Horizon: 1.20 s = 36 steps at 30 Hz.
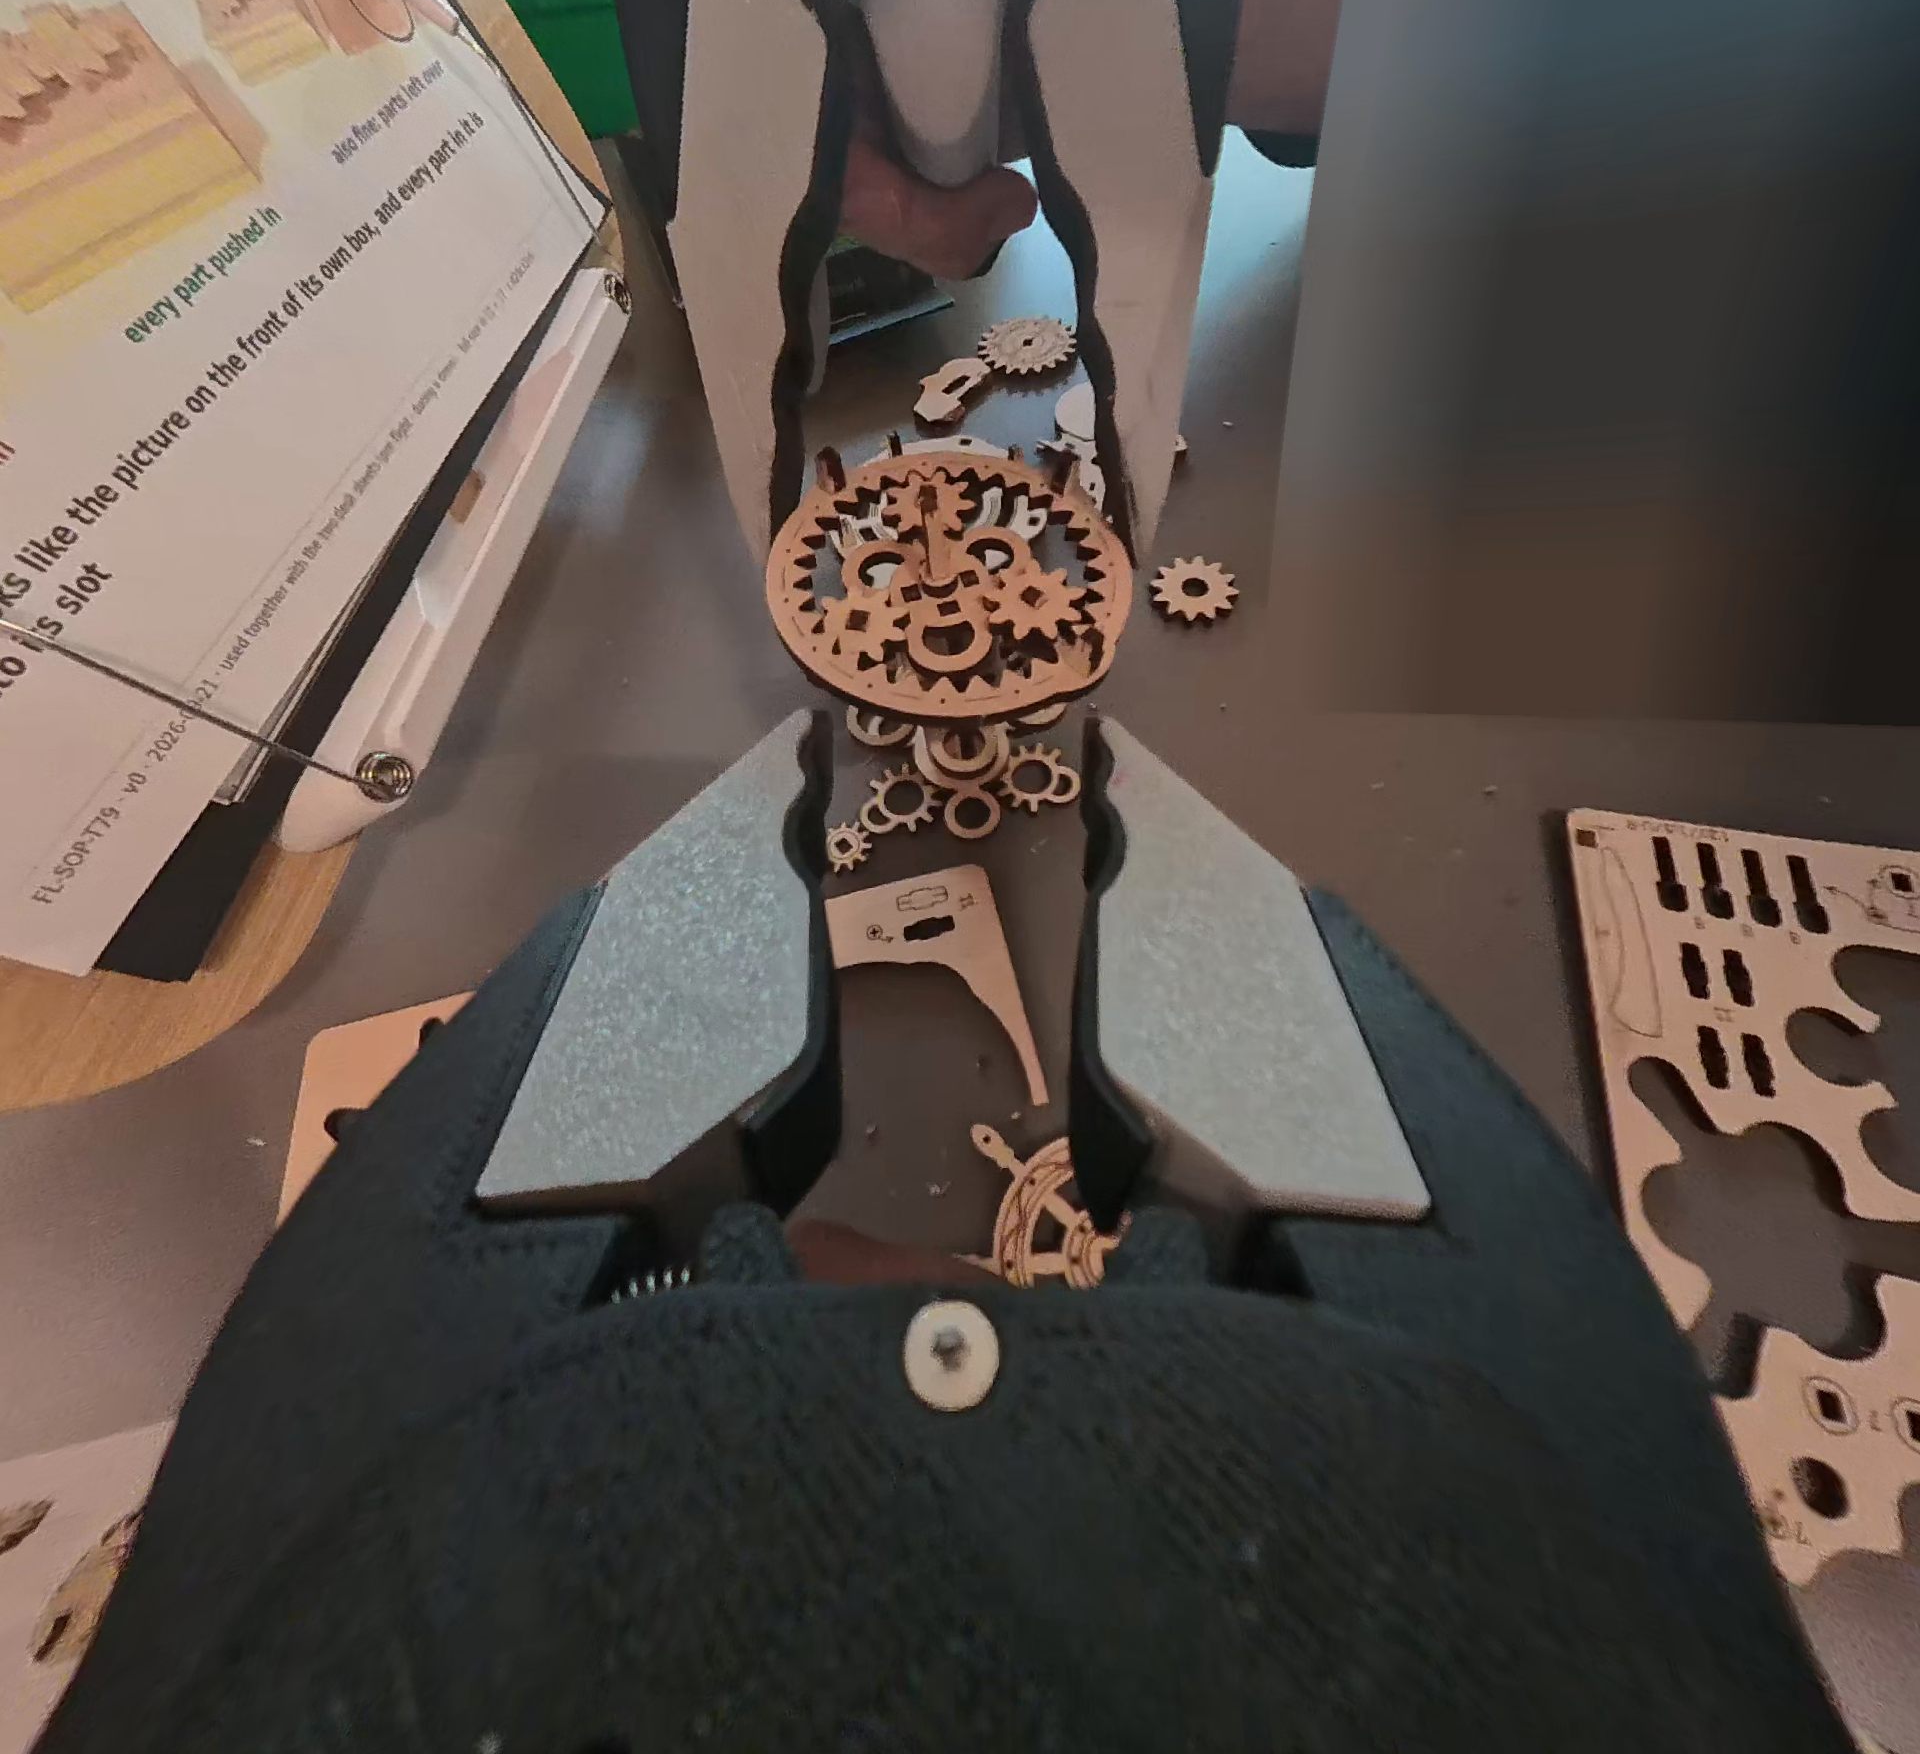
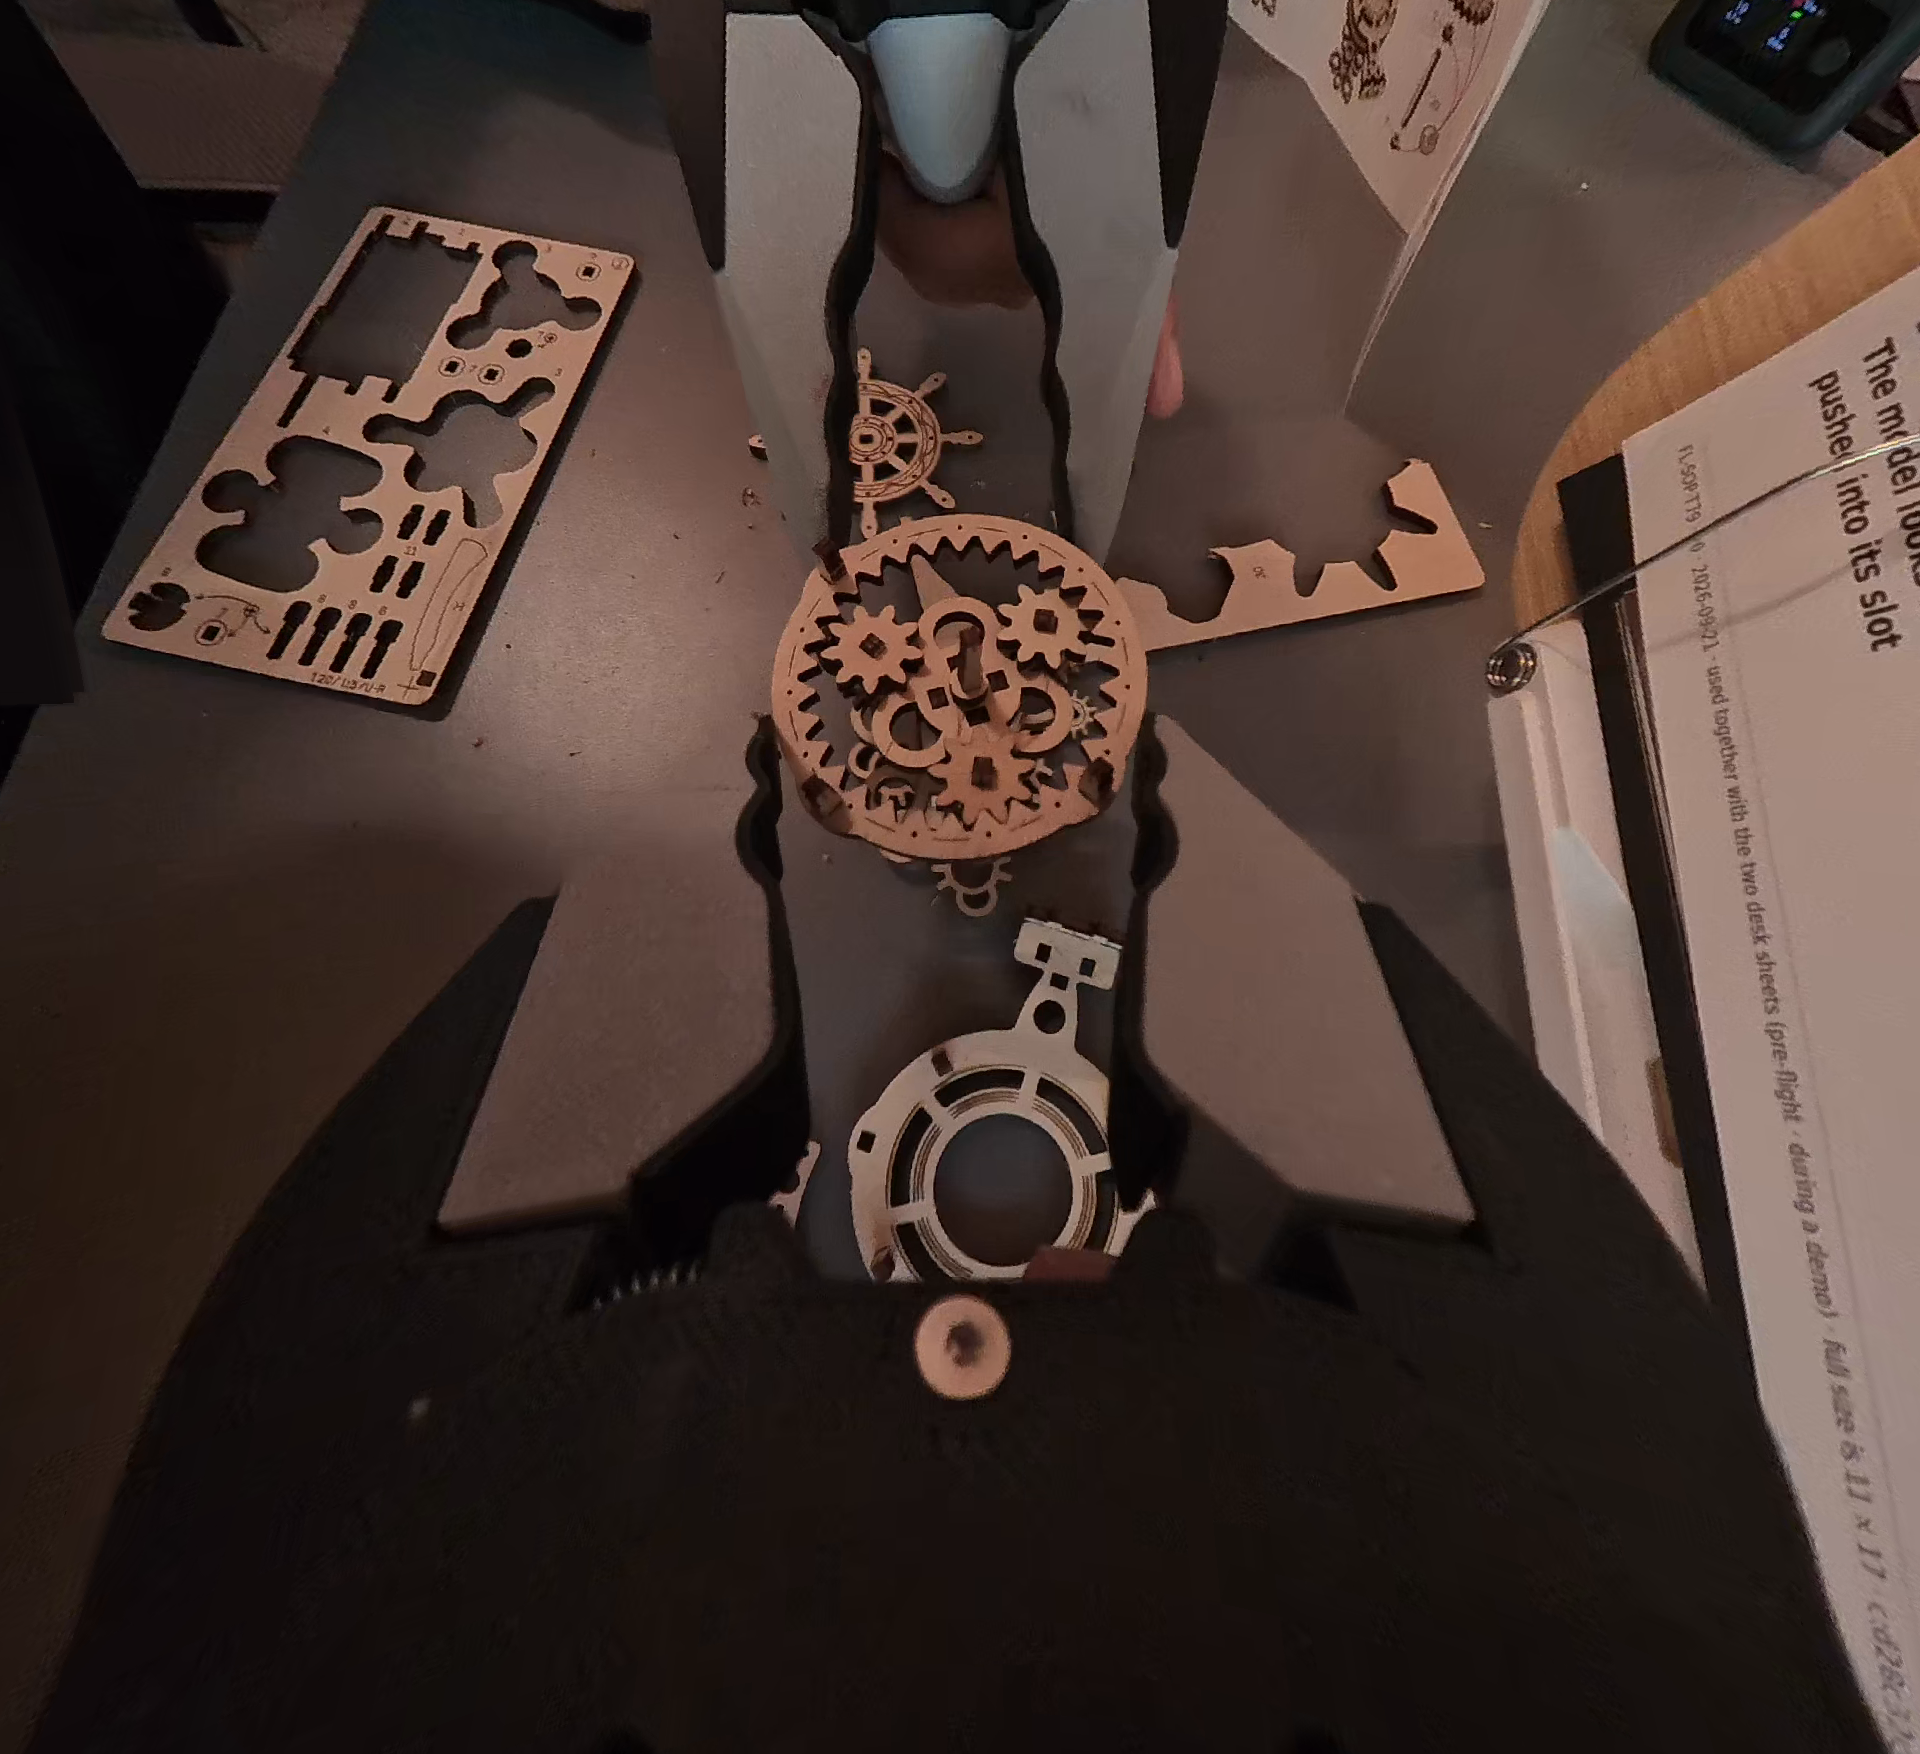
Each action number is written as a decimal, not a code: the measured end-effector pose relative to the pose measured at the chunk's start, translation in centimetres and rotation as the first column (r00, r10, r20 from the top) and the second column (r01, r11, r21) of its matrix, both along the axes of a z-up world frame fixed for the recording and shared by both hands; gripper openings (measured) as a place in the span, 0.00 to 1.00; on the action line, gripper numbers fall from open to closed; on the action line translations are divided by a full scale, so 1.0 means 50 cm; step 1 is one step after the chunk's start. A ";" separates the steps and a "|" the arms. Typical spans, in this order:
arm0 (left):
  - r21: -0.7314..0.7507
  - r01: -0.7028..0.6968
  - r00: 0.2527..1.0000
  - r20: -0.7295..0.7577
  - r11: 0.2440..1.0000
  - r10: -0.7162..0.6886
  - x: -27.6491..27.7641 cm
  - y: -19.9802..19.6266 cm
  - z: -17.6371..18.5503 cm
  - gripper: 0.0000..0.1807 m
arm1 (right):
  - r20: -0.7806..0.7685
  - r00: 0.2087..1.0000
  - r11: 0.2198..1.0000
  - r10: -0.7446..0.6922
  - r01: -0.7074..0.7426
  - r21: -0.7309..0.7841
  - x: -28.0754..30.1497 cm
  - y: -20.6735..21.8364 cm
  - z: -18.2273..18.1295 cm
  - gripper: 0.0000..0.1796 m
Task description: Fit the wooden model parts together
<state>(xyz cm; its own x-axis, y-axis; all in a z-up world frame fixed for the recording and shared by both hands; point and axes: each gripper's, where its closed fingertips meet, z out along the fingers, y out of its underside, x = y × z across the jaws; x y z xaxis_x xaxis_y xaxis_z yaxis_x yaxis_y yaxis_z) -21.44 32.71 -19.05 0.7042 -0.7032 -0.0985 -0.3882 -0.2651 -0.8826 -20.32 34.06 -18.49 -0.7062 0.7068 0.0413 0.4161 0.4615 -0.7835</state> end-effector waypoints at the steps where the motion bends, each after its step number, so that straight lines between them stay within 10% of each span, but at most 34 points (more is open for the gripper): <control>1: -0.006 0.003 1.000 0.002 1.000 -0.003 -0.001 -0.001 -0.003 0.25 | 0.000 1.000 1.000 0.000 0.000 -0.003 -0.001 -0.001 0.001 0.37; 24: 0.014 -0.019 0.998 -0.061 1.000 0.020 -0.046 -0.005 0.007 0.25 | -0.014 0.992 0.992 -0.123 0.122 -0.020 -0.016 0.029 0.057 0.17; 36: 0.071 -0.060 0.992 -0.104 0.996 0.068 -0.004 0.010 0.032 0.47 | -0.013 0.997 0.996 -0.079 0.078 -0.036 -0.018 0.012 0.050 0.09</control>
